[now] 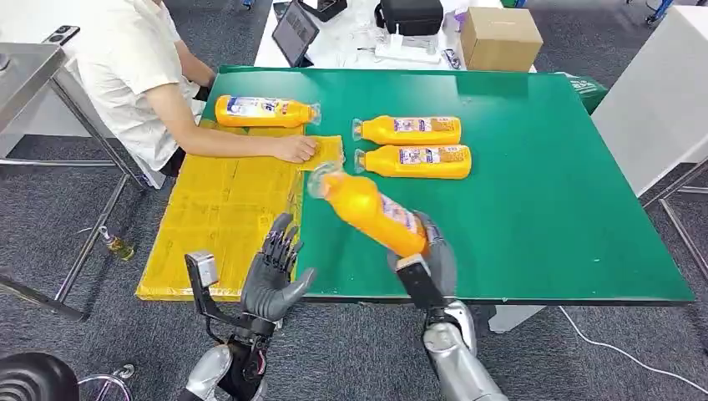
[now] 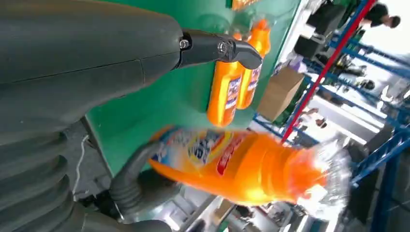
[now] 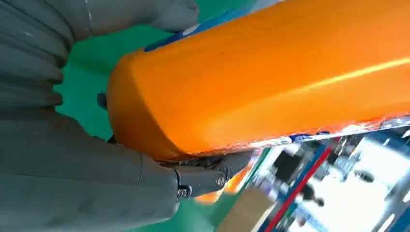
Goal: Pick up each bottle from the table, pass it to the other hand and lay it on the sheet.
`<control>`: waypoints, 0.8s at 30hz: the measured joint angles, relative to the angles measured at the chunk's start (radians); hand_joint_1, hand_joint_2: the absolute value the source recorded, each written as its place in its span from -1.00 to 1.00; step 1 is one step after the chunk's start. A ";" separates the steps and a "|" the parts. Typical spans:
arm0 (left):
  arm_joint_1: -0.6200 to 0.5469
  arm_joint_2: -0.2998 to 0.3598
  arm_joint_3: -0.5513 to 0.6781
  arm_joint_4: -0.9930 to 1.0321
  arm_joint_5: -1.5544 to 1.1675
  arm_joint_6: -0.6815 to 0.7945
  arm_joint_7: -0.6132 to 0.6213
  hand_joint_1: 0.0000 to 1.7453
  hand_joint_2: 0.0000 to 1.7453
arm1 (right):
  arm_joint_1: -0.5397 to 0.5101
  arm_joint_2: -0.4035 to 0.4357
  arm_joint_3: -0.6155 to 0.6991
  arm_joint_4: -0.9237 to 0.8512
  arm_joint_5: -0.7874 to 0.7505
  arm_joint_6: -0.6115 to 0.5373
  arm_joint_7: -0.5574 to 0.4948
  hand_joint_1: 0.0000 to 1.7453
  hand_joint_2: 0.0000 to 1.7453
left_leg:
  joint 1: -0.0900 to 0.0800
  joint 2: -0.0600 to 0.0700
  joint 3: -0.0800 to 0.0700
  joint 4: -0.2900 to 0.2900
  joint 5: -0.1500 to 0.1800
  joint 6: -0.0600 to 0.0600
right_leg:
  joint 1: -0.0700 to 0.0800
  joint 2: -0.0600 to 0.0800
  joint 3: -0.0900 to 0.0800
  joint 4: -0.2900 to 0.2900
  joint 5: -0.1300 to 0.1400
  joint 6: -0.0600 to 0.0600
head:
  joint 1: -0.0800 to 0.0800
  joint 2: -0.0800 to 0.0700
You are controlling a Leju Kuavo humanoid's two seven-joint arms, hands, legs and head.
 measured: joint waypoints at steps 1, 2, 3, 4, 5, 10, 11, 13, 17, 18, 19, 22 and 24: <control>-0.004 0.000 -0.004 0.004 -0.004 0.000 0.001 -1.00 1.00 | -0.002 0.006 0.013 0.003 0.008 0.000 0.001 1.00 1.00 | 0.000 0.000 0.000 0.000 0.000 0.000 | 0.000 0.000 0.000 0.000 0.000 0.000 | 0.000 0.000; -0.006 0.000 -0.005 0.007 -0.011 0.000 0.000 -1.00 1.00 | -0.005 0.011 0.025 0.006 0.021 -0.001 0.002 1.00 1.00 | 0.000 0.000 0.000 0.000 0.000 0.000 | 0.000 0.000 0.000 0.000 0.000 0.000 | 0.000 0.000; -0.010 0.000 -0.007 0.012 -0.019 0.000 0.000 -1.00 1.00 | -0.009 0.017 0.042 0.009 0.031 0.000 0.002 1.00 1.00 | 0.000 0.000 0.000 0.000 0.000 0.000 | 0.000 0.000 0.000 0.000 0.000 0.000 | 0.000 0.000; -0.016 0.000 -0.009 0.018 -0.031 0.004 -0.004 -1.00 1.00 | -0.013 0.023 0.063 0.013 0.042 0.003 0.001 1.00 1.00 | 0.000 0.000 0.000 0.000 0.000 0.000 | 0.000 0.000 -0.001 0.000 0.000 0.000 | 0.000 0.000; -0.023 0.000 -0.012 0.025 -0.045 0.015 -0.010 -1.00 1.00 | -0.014 0.028 0.083 0.014 0.052 0.005 -0.002 1.00 1.00 | 0.000 0.000 0.000 0.000 0.000 0.000 | 0.000 0.000 -0.001 0.000 0.000 0.000 | 0.000 0.000; -0.059 -0.011 -0.017 0.074 -0.062 0.065 -0.035 -1.00 1.00 | -0.005 0.052 0.219 -0.003 0.065 -0.052 -0.044 1.00 1.00 | 0.001 0.000 -0.001 0.000 0.000 0.000 | 0.000 0.000 -0.002 0.000 0.000 0.000 | 0.000 0.000; -0.063 -0.013 -0.017 0.082 -0.062 0.066 -0.039 -1.00 1.00 | -0.003 0.053 0.244 -0.007 0.064 -0.065 -0.044 1.00 1.00 | 0.001 0.000 -0.001 0.000 0.000 0.000 | 0.000 0.000 -0.002 0.000 0.000 0.000 | 0.000 0.000; -0.069 -0.018 -0.017 0.091 -0.063 0.076 -0.048 -1.00 1.00 | -0.002 0.053 0.271 -0.008 0.049 -0.076 -0.043 1.00 1.00 | 0.000 0.000 -0.002 0.000 0.000 0.000 | 0.000 0.000 -0.002 0.000 0.000 0.000 | 0.000 0.000; -0.072 -0.023 -0.018 0.101 -0.048 0.091 -0.065 -1.00 1.00 | -0.002 0.050 0.328 -0.018 0.007 -0.074 -0.043 1.00 1.00 | 0.000 0.000 -0.002 0.000 0.000 0.000 | 0.000 0.000 -0.003 0.000 0.000 0.000 | 0.000 0.000; -0.072 -0.026 -0.018 0.101 -0.034 0.089 -0.065 -1.00 1.00 | -0.002 0.050 0.345 -0.020 -0.002 -0.079 -0.042 1.00 1.00 | 0.000 0.000 -0.002 0.000 0.000 0.000 | 0.000 0.000 -0.003 0.000 0.000 0.000 | 0.000 0.000; -0.072 -0.029 -0.018 0.102 -0.021 0.089 -0.065 -1.00 1.00 | -0.003 0.049 0.361 -0.022 -0.011 -0.082 -0.042 1.00 1.00 | 0.000 0.000 -0.002 0.000 0.000 0.000 | 0.000 0.000 -0.003 0.000 0.000 0.000 | 0.000 0.000; -0.072 -0.035 -0.018 0.105 0.003 0.100 -0.070 -1.00 1.00 | -0.002 0.049 0.405 -0.023 -0.043 -0.056 -0.042 1.00 1.00 | 0.000 0.000 -0.002 0.000 0.000 0.000 | 0.000 0.000 -0.003 0.000 0.000 0.000 | 0.000 0.000; -0.071 -0.037 -0.018 0.105 0.016 0.100 -0.081 -1.00 1.00 | -0.001 0.049 0.424 -0.023 -0.064 -0.031 -0.042 1.00 1.00 | 0.000 0.000 -0.002 0.000 0.000 0.000 | 0.000 0.000 -0.003 0.000 0.000 0.000 | 0.000 0.000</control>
